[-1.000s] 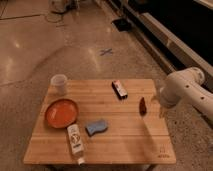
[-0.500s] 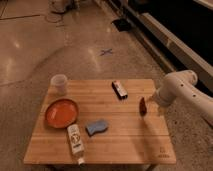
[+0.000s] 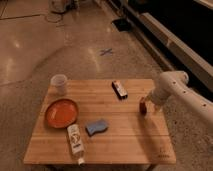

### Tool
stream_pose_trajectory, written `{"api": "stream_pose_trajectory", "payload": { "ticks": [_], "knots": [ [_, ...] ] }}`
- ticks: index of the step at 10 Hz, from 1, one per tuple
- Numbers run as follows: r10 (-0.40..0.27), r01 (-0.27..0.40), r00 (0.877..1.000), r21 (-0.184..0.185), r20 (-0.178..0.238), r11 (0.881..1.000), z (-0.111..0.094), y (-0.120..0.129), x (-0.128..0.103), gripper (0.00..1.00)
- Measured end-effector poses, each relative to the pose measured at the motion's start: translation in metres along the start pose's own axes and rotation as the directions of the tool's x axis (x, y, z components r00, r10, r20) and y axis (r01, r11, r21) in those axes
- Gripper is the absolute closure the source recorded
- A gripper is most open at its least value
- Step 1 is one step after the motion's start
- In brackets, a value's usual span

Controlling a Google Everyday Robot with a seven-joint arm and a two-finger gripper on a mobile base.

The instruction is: Place the pepper in the ceramic bowl

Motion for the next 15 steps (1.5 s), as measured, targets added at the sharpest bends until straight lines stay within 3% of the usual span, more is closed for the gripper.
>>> {"api": "stream_pose_trajectory", "payload": {
  "ticks": [3,5,8,9,11,13,15],
  "knots": [
    [-0.074,0.074,0.997,-0.053,0.018,0.996,0.033,-0.005,0.002,0.39],
    [-0.103,0.105,0.994,-0.079,0.021,0.991,0.047,-0.009,0.003,0.55],
    [-0.149,0.150,0.989,-0.115,0.015,0.982,0.056,-0.016,0.000,0.87],
    [-0.166,0.166,0.986,-0.125,0.012,0.978,0.054,-0.019,-0.004,0.97],
    [-0.184,0.184,0.983,-0.126,0.013,0.975,0.047,-0.027,-0.016,1.00],
    [-0.230,0.232,0.973,-0.111,0.029,0.966,0.027,-0.041,-0.051,1.00],
    [-0.295,0.300,0.954,-0.083,0.060,0.950,0.005,-0.054,-0.096,1.00]
  ]
}}
